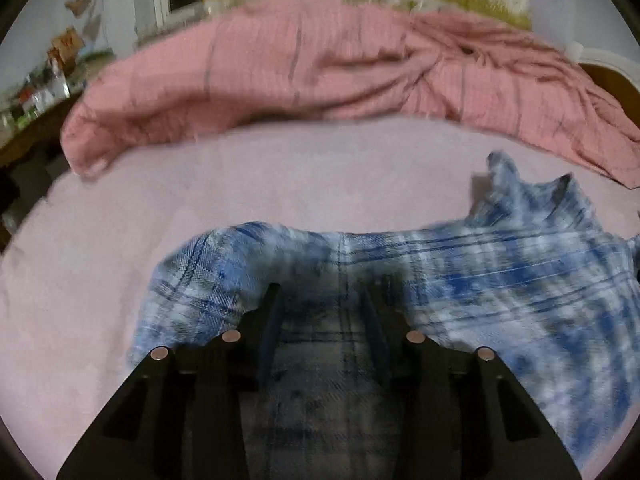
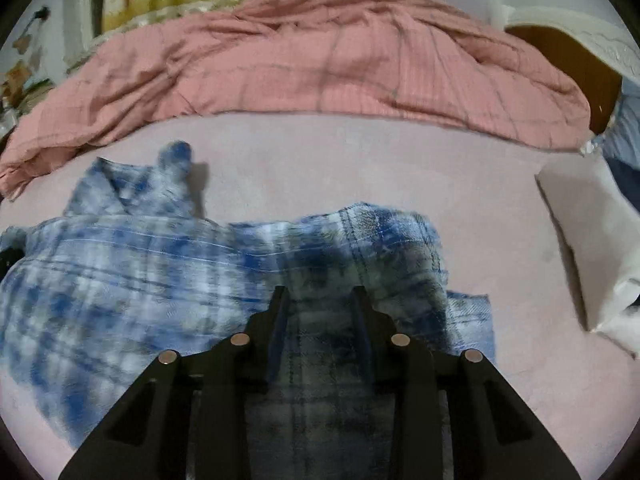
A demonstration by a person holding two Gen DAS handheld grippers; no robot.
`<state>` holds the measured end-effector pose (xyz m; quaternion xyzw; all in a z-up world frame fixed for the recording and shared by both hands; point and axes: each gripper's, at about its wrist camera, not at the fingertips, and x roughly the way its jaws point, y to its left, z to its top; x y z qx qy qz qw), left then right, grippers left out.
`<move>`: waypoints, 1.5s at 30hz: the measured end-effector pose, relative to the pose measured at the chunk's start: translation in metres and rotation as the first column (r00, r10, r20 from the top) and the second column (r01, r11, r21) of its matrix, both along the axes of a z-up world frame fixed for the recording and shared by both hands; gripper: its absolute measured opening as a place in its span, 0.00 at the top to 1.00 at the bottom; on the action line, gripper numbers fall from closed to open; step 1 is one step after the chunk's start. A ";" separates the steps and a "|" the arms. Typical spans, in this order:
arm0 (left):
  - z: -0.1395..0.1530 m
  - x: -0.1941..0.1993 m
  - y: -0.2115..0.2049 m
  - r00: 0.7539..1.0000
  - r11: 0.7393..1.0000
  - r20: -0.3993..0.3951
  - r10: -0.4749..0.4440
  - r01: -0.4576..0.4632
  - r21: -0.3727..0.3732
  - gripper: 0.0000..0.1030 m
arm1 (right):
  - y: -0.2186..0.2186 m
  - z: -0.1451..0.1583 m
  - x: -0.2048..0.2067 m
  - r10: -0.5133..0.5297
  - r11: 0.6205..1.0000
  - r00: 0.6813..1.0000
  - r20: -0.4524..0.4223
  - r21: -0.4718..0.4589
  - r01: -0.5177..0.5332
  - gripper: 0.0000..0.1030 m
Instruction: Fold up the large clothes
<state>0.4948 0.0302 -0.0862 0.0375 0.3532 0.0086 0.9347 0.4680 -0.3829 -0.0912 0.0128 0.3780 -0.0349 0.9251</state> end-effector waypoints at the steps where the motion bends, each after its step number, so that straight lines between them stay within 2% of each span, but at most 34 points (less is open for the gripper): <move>1: 0.011 -0.011 -0.004 0.998 0.999 0.045 -0.035 0.036 -0.006 0.63 | 0.003 0.010 -0.008 0.028 1.000 0.999 0.027 0.004 -0.028 0.73; 3: 0.031 -0.032 -0.015 0.987 0.994 0.119 -0.105 0.108 -0.022 0.59 | 0.008 0.029 -0.019 0.072 0.996 0.996 0.052 0.040 -0.074 0.73; 4: 0.040 -0.042 -0.023 0.981 0.991 0.147 -0.129 0.133 -0.023 0.46 | 0.012 0.034 -0.022 0.088 0.994 0.995 0.048 0.063 -0.091 0.73; 5: 0.046 -0.050 -0.031 0.977 0.989 0.159 -0.143 0.148 -0.023 0.38 | 0.016 0.037 -0.025 0.124 0.986 0.992 0.030 0.109 -0.127 0.73; 6: 0.048 -0.055 -0.041 0.976 0.986 0.147 -0.162 0.168 -0.025 0.38 | 0.022 0.038 -0.026 0.170 0.973 0.985 -0.001 0.156 -0.168 0.73; 7: 0.046 -0.056 -0.051 0.975 0.980 0.102 -0.195 0.199 -0.027 0.42 | 0.028 0.036 -0.027 0.197 0.965 0.980 -0.023 0.182 -0.189 0.73; 8: 0.042 -0.056 -0.061 0.974 0.974 0.050 -0.222 0.224 -0.027 0.53 | 0.033 0.033 -0.027 0.219 0.956 0.974 -0.050 0.212 -0.204 0.73; 10: 0.031 -0.053 -0.074 0.972 0.973 -0.037 -0.231 0.231 -0.025 0.66 | 0.042 0.022 -0.025 0.252 0.939 0.962 -0.107 0.266 -0.217 0.73; 12: 0.017 -0.048 -0.075 0.969 0.974 -0.104 -0.224 0.219 -0.061 0.70 | 0.049 0.011 -0.024 0.245 0.944 0.957 -0.152 0.264 -0.200 0.73; 15: -0.006 -0.044 -0.075 0.966 0.977 -0.158 -0.207 0.195 -0.085 0.72 | 0.059 -0.001 -0.023 0.244 0.954 0.955 -0.168 0.217 -0.206 0.73; 16: -0.013 -0.043 -0.075 0.967 0.977 -0.158 -0.202 0.188 -0.096 0.72 | 0.060 -0.003 -0.023 0.244 0.956 0.955 -0.169 0.206 -0.208 0.73; 19: -0.017 -0.042 -0.082 0.968 0.978 -0.143 -0.207 0.200 -0.060 0.73 | 0.068 -0.007 -0.021 0.247 0.963 0.955 -0.164 0.151 -0.223 0.73; 21: -0.018 -0.037 -0.079 0.968 0.977 -0.143 -0.204 0.192 -0.096 0.73 | 0.070 -0.006 -0.021 0.241 0.965 0.959 -0.149 0.139 -0.221 0.74; 22: -0.017 -0.036 -0.076 0.970 0.974 -0.131 -0.204 0.188 -0.125 0.73 | 0.071 -0.004 -0.019 0.240 0.966 0.960 -0.144 0.133 -0.222 0.78; 23: -0.016 -0.034 -0.076 0.971 0.971 -0.116 -0.210 0.193 -0.140 0.74 | 0.074 -0.002 -0.017 0.239 0.968 0.961 -0.141 0.118 -0.224 0.91; 25: -0.014 -0.030 -0.074 0.970 0.965 -0.088 -0.229 0.214 -0.150 0.76 | 0.077 0.003 -0.004 0.219 0.974 0.965 -0.142 0.098 -0.206 0.94; 27: -0.014 -0.022 -0.071 0.972 0.965 -0.083 -0.221 0.205 -0.165 0.79 | 0.076 0.000 0.024 0.158 0.983 0.974 -0.162 0.117 -0.140 0.94; 29: -0.017 -0.015 -0.066 0.974 0.963 -0.092 -0.209 0.188 -0.195 0.83 | 0.070 -0.006 0.054 0.139 0.981 0.965 -0.221 0.165 -0.103 0.94; 31: -0.019 -0.014 -0.062 0.973 0.958 -0.095 -0.208 0.184 -0.219 0.84 | 0.063 -0.007 0.071 0.127 0.974 0.963 -0.239 0.214 -0.075 0.96; 32: -0.019 -0.013 -0.063 0.973 0.959 -0.096 -0.208 0.184 -0.214 0.84 | 0.057 -0.005 0.077 0.113 0.966 0.964 -0.239 0.253 -0.050 0.96; 34: -0.019 -0.015 -0.069 0.975 0.967 -0.090 -0.204 0.186 -0.176 0.84 | 0.054 -0.005 0.078 0.116 0.960 0.963 -0.242 0.275 -0.046 0.96; 37: -0.019 -0.018 -0.073 0.976 0.972 -0.084 -0.201 0.188 -0.143 0.84 | 0.058 -0.006 0.061 0.132 0.965 0.955 -0.265 0.256 -0.062 0.96; 42: -0.019 -0.017 -0.069 0.976 0.970 -0.082 -0.202 0.187 -0.158 0.84 | 0.065 0.002 -0.017 0.233 0.940 0.939 -0.253 0.307 -0.151 0.96; 45: -0.018 -0.020 -0.070 0.977 0.972 -0.076 -0.201 0.190 -0.138 0.84 | 0.075 0.002 -0.051 0.269 0.948 0.932 -0.244 0.240 -0.211 0.96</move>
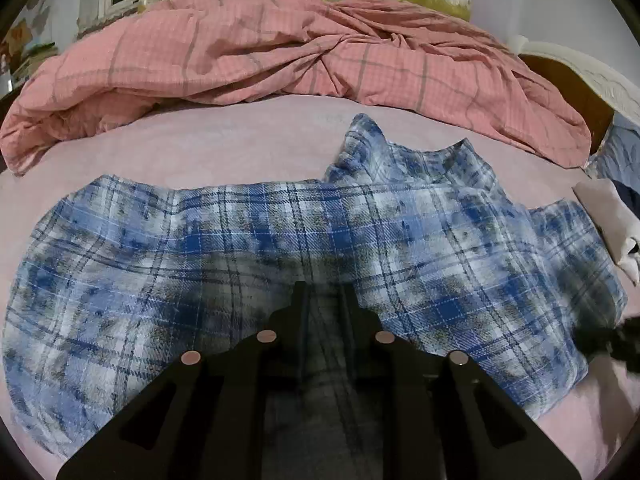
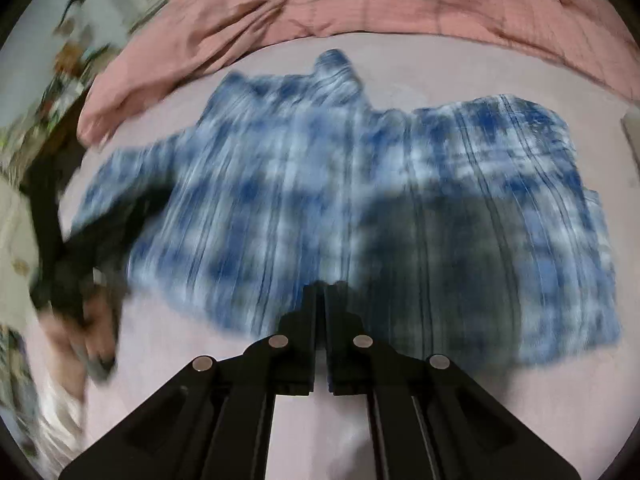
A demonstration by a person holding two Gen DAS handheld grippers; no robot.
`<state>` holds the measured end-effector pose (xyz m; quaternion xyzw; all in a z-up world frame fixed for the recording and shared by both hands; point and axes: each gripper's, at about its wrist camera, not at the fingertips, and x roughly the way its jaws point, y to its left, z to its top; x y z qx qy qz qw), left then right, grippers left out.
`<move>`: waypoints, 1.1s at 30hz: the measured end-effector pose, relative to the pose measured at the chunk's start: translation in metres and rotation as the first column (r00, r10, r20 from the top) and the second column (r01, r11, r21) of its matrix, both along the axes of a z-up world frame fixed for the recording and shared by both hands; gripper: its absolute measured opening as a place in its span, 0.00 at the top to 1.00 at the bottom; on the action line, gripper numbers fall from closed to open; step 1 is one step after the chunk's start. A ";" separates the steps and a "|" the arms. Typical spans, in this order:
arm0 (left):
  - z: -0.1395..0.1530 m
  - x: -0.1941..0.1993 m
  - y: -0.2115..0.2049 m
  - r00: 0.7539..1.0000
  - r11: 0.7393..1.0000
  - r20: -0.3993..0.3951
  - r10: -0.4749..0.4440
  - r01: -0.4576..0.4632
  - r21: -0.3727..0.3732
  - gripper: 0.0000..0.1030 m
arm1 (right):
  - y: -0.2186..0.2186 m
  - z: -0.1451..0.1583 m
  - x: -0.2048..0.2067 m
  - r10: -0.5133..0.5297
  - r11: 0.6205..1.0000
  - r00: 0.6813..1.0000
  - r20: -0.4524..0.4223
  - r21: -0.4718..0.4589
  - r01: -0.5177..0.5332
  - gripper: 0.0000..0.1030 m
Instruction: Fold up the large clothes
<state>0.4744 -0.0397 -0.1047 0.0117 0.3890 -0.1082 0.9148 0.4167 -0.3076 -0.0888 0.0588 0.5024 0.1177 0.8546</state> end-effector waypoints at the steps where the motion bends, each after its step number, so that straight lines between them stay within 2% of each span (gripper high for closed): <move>1: 0.000 0.000 -0.001 1.000 1.000 0.003 0.000 0.000 0.006 0.84 | 0.003 0.000 -0.006 0.004 1.000 1.000 0.019 -0.030 -0.004 0.96; 5: 0.000 0.000 -0.002 1.000 1.000 0.006 -0.003 0.003 0.013 0.84 | 0.005 -0.018 0.008 -0.035 0.998 0.999 -0.004 -0.043 0.034 0.96; 8: -0.001 0.000 -0.003 1.000 1.000 0.006 -0.005 0.005 0.017 0.84 | 0.022 -0.011 0.021 -0.008 0.988 1.000 0.008 -0.155 0.010 0.96; 13: -0.001 -0.001 -0.005 1.000 0.999 0.010 -0.006 0.005 0.038 0.84 | 0.006 -0.001 0.082 -0.090 0.989 0.995 0.051 -0.117 0.095 0.96; 16: -0.001 -0.001 -0.006 1.000 0.999 0.014 -0.006 0.005 0.049 0.84 | -0.002 -0.008 0.118 -0.114 0.991 0.993 0.030 -0.071 0.116 0.96; 18: -0.001 0.000 -0.005 1.000 0.999 0.014 -0.007 0.006 0.048 0.84 | -0.010 -0.008 0.128 -0.140 0.990 0.990 0.017 -0.007 0.140 0.96; 21: -0.002 0.000 -0.004 1.000 0.999 0.014 -0.010 0.009 0.037 0.84 | -0.007 -0.013 0.102 -0.124 0.992 0.992 0.024 0.011 0.123 0.96; 24: -0.001 -0.001 -0.004 1.000 0.999 0.022 -0.009 0.008 0.040 0.84 | 0.007 -0.007 0.048 -0.036 0.993 0.995 0.096 -0.110 0.046 0.96; 26: -0.001 -0.004 -0.005 0.999 0.998 0.033 -0.008 0.006 0.065 0.84 | 0.005 -0.006 0.019 -0.024 0.993 0.997 0.069 -0.112 0.032 0.96; 30: 0.000 -0.008 -0.005 0.999 0.997 0.049 -0.015 0.011 0.076 0.84 | -0.006 -0.008 0.004 -0.011 0.998 0.997 0.081 -0.055 0.015 0.96; 33: -0.001 -0.007 -0.006 0.999 0.997 0.036 -0.016 0.013 0.080 0.84 | -0.006 -0.010 0.004 -0.029 0.997 0.997 0.074 -0.062 0.033 0.96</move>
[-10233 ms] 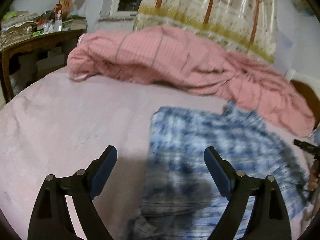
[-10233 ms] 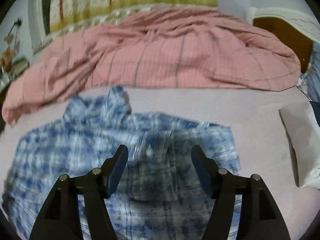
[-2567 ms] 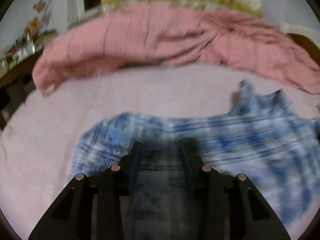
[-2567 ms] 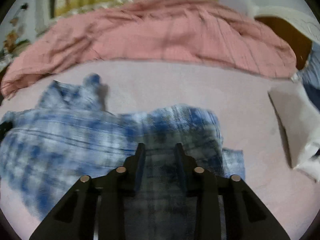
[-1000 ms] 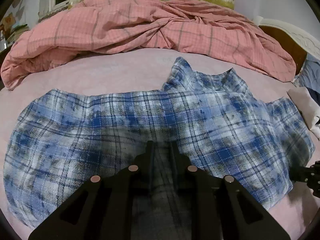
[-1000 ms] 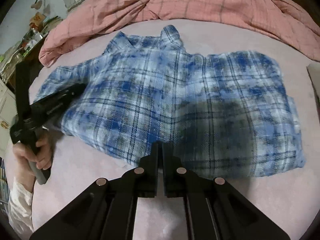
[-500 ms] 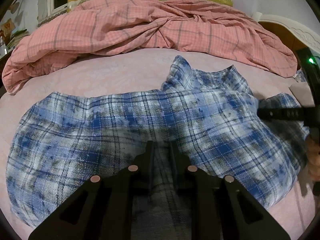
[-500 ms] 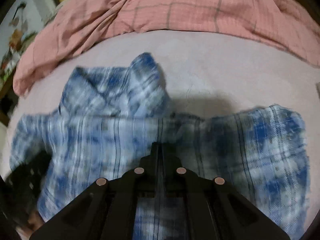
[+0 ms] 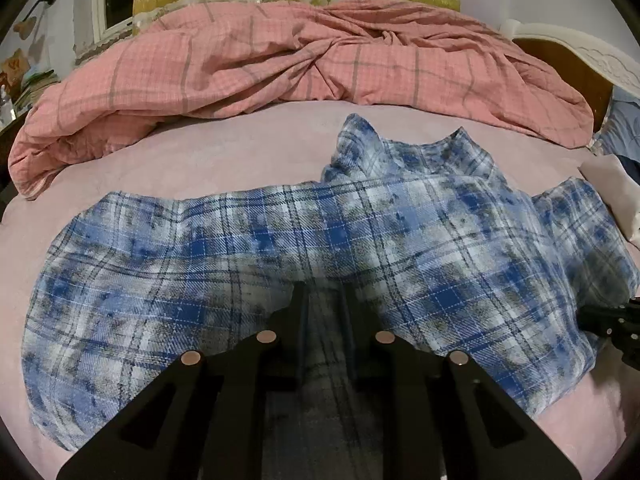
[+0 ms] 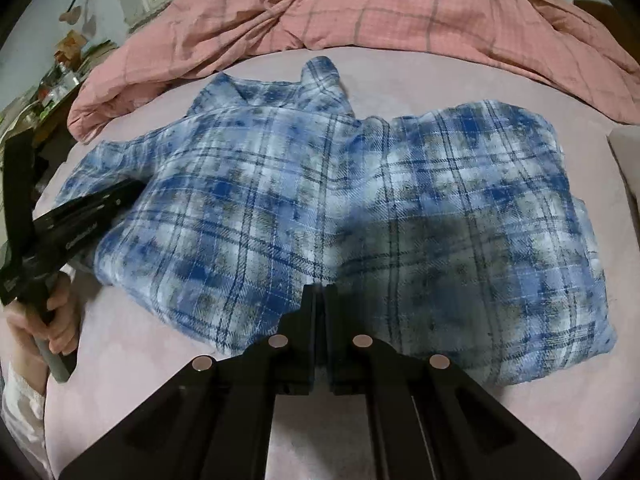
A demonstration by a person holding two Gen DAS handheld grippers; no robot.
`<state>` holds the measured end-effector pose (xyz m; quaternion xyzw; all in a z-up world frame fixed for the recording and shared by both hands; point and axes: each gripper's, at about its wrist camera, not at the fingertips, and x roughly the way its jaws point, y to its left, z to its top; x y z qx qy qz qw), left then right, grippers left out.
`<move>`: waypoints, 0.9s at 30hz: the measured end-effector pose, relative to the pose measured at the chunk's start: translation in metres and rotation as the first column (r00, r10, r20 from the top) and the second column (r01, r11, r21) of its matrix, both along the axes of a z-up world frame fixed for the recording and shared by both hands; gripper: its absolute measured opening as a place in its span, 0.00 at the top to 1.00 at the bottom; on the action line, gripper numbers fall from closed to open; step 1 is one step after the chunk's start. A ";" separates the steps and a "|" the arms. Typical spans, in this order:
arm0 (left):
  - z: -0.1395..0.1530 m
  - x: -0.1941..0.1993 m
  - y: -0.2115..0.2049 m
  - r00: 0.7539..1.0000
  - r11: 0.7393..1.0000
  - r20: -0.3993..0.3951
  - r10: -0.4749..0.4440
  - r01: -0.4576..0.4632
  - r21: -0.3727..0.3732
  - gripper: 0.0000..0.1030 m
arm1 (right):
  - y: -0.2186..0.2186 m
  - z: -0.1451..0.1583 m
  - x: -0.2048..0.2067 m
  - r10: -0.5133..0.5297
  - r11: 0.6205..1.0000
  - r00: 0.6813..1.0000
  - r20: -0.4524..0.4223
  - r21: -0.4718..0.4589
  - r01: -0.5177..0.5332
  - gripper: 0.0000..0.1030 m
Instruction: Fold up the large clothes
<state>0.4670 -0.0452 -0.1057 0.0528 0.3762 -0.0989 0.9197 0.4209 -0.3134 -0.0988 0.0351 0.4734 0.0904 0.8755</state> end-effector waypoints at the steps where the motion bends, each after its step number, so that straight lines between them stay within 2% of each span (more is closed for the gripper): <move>1: 0.000 0.000 0.000 1.000 1.000 0.001 -0.001 0.001 -0.001 0.85 | 0.004 0.001 0.002 0.009 1.000 1.000 -0.002 -0.027 -0.009 0.96; 4: 0.002 0.000 0.000 1.000 1.000 -0.001 -0.005 0.005 -0.010 0.86 | 0.008 0.002 0.021 -0.002 0.999 1.000 -0.023 -0.037 0.001 0.96; 6: 0.006 0.000 0.002 1.000 1.000 0.001 -0.011 0.011 -0.025 0.86 | 0.004 0.001 0.032 -0.022 1.000 1.000 -0.020 0.007 0.022 0.96; 9: 0.022 -0.002 0.003 0.999 0.998 0.023 -0.027 0.028 -0.059 0.87 | -0.002 -0.006 0.028 -0.037 0.997 0.999 0.031 0.066 0.035 0.96; 13: 0.055 -0.005 0.001 0.997 0.999 0.069 0.040 -0.040 -0.001 0.88 | 0.006 -0.006 0.020 -0.006 1.000 0.997 0.078 0.001 0.006 0.96; 14: 0.067 -0.002 0.000 0.996 1.000 0.084 0.019 -0.018 -0.016 0.88 | 0.005 -0.006 0.019 -0.006 1.000 0.996 0.084 0.010 0.005 0.96; 15: 0.078 0.008 -0.002 0.998 0.999 0.060 0.010 -0.007 -0.047 0.88 | 0.002 -0.006 0.019 -0.007 0.999 0.996 0.087 0.032 0.004 0.96; 17: 0.085 0.033 -0.002 0.999 0.989 -0.033 -0.020 0.015 -0.149 0.88 | -0.007 -0.008 0.020 -0.014 0.995 0.997 0.075 0.100 0.006 0.96; 18: 0.083 0.050 -0.005 0.996 0.989 -0.086 -0.014 0.001 -0.148 0.88 | -0.010 -0.009 0.021 -0.016 0.993 0.997 0.070 0.122 0.007 0.96; 21: 0.056 0.079 -0.019 0.987 0.999 -0.158 0.043 -0.040 0.024 0.89 | -0.008 -0.009 0.020 -0.005 0.994 0.997 0.080 0.108 -0.004 0.96; 22: 0.043 0.084 -0.018 0.978 0.998 -0.199 0.060 -0.054 0.034 0.89 | -0.005 -0.009 0.020 0.011 0.996 0.995 0.095 0.091 -0.019 0.96; 24: 0.016 0.090 -0.010 0.955 0.996 -0.283 0.084 -0.088 0.001 0.90 | -0.007 -0.011 0.022 0.018 0.994 0.995 0.093 0.107 -0.028 0.96; 27: 0.012 0.061 -0.003 0.970 0.997 -0.232 0.067 -0.076 -0.029 0.91 | -0.010 -0.011 0.023 0.016 0.992 0.996 0.089 0.127 -0.028 0.96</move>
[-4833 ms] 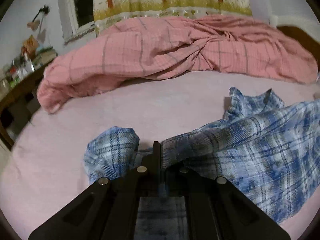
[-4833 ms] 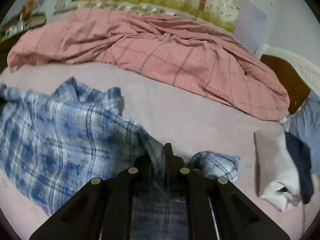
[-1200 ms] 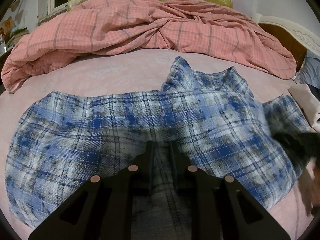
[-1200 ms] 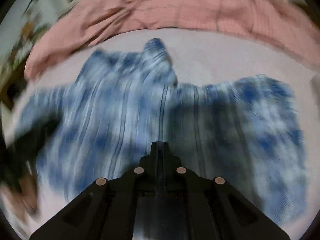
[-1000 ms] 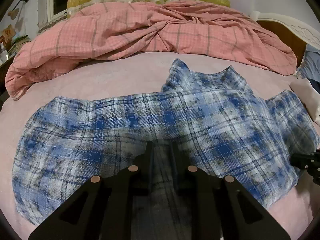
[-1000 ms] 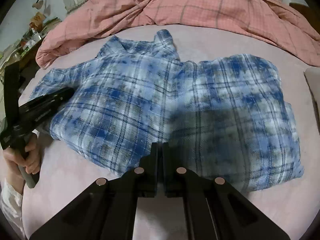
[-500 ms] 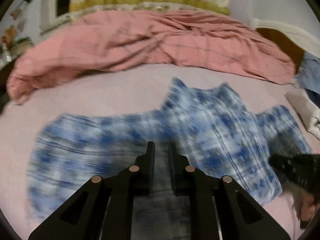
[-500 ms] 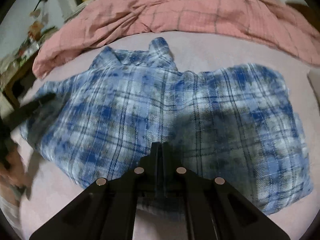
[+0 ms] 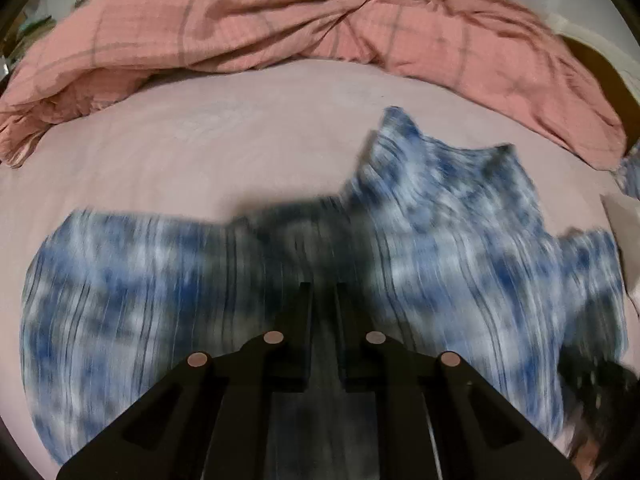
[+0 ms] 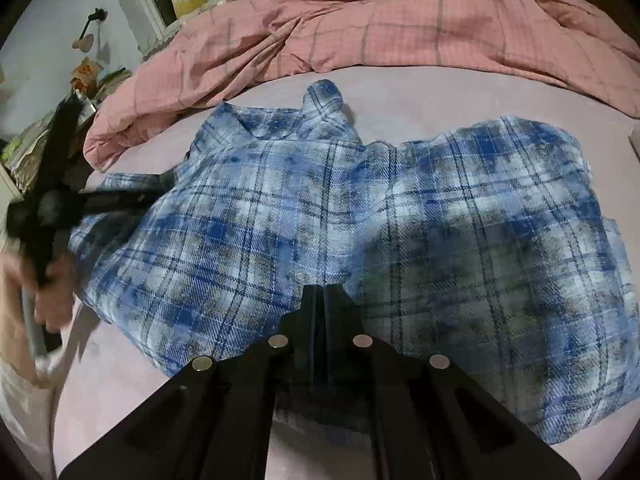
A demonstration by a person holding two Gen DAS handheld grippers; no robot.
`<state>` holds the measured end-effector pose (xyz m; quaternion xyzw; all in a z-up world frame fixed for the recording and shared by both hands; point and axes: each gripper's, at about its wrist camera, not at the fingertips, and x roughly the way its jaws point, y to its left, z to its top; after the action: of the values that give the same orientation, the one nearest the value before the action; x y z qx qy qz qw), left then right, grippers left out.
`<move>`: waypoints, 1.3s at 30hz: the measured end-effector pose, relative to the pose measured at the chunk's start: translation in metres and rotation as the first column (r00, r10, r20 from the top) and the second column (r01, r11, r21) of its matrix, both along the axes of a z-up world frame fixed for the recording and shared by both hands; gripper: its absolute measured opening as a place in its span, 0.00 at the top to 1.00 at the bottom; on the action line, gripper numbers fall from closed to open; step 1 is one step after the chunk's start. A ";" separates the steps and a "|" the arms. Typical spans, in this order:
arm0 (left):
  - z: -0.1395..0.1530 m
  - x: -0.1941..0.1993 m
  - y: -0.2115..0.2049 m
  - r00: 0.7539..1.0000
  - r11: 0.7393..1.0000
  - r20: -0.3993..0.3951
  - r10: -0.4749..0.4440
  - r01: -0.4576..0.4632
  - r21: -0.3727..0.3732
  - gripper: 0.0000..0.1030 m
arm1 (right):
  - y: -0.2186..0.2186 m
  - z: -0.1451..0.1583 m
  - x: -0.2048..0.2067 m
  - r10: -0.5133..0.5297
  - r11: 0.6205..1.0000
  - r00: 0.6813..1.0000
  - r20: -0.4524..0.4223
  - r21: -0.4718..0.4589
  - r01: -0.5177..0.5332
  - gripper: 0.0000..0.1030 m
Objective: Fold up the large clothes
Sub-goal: 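Pinch the shirt body with the left gripper and pull it flat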
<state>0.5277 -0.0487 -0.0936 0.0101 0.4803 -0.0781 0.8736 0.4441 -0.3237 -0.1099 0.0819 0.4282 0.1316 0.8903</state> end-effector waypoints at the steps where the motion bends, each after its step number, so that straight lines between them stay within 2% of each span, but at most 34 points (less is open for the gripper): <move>1: 0.000 -0.013 -0.001 1.000 1.000 0.007 -0.009 0.009 0.015 0.91 | 0.000 0.000 0.000 0.000 1.000 1.000 0.000 -0.005 0.000 0.96; 4: 0.007 -0.065 -0.011 0.997 0.994 0.040 -0.060 0.056 0.097 0.91 | -0.002 -0.001 0.001 0.002 1.000 1.000 0.002 -0.018 -0.002 0.96; 7: 0.011 -0.109 -0.010 0.995 0.993 0.053 -0.084 0.080 0.089 0.90 | -0.003 -0.001 0.001 0.003 1.000 1.000 0.001 -0.017 -0.003 0.96; 8: 0.008 -0.118 -0.008 0.995 0.993 0.043 -0.087 0.083 0.082 0.91 | -0.003 -0.001 0.001 0.002 1.000 1.000 -0.001 -0.012 -0.002 0.96; 10: -0.001 -0.125 -0.007 0.995 0.990 0.033 -0.091 0.087 0.115 0.90 | 0.000 0.000 0.000 0.001 1.000 1.000 -0.001 -0.011 -0.001 0.96; 13: -0.017 -0.109 -0.002 0.998 0.995 0.003 -0.062 0.061 0.084 0.91 | 0.000 0.000 0.001 0.001 1.000 1.000 0.001 -0.014 -0.001 0.96; 17: -0.025 -0.094 0.013 1.000 0.999 0.001 0.003 -0.003 -0.040 0.93 | 0.001 0.001 0.001 0.005 1.000 1.000 0.000 -0.008 -0.005 0.96; 23: -0.023 -0.093 0.009 0.999 0.999 0.045 0.006 -0.004 -0.044 0.97 | 0.002 0.002 -0.001 0.000 1.000 1.000 0.011 -0.031 0.000 0.96; 25: -0.013 -0.073 0.006 0.998 0.999 0.068 -0.003 0.005 -0.035 0.97 | 0.004 0.002 -0.003 -0.005 0.999 1.000 0.017 -0.045 0.005 0.96; 27: -0.006 -0.049 0.003 0.994 1.000 0.106 0.013 -0.015 0.016 0.96 | 0.003 0.002 -0.004 -0.003 0.999 1.000 0.017 -0.039 0.004 0.96; 29: -0.012 -0.019 0.004 0.998 0.999 0.049 0.045 -0.044 -0.017 0.96 | 0.001 0.001 -0.003 -0.003 1.000 1.000 0.010 -0.022 0.003 0.96; 34: -0.011 0.029 0.005 0.998 0.997 -0.006 0.070 -0.070 -0.013 0.97 | 0.004 0.001 -0.001 -0.007 0.999 1.000 0.009 -0.046 0.007 0.96; 37: 0.006 0.013 0.009 0.998 0.997 0.019 0.061 -0.060 -0.051 0.97 | 0.009 0.002 -0.002 -0.013 0.997 1.000 0.024 -0.072 0.015 0.96; 39: 0.016 -0.015 0.005 0.999 0.997 0.040 0.020 -0.017 -0.070 0.97 | 0.005 0.003 -0.003 -0.021 0.999 0.999 0.024 -0.046 0.023 0.96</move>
<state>0.5130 -0.0440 -0.0774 -0.0232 0.4593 -0.0866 0.8838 0.4410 -0.3184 -0.1070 0.0644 0.4200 0.1127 0.8982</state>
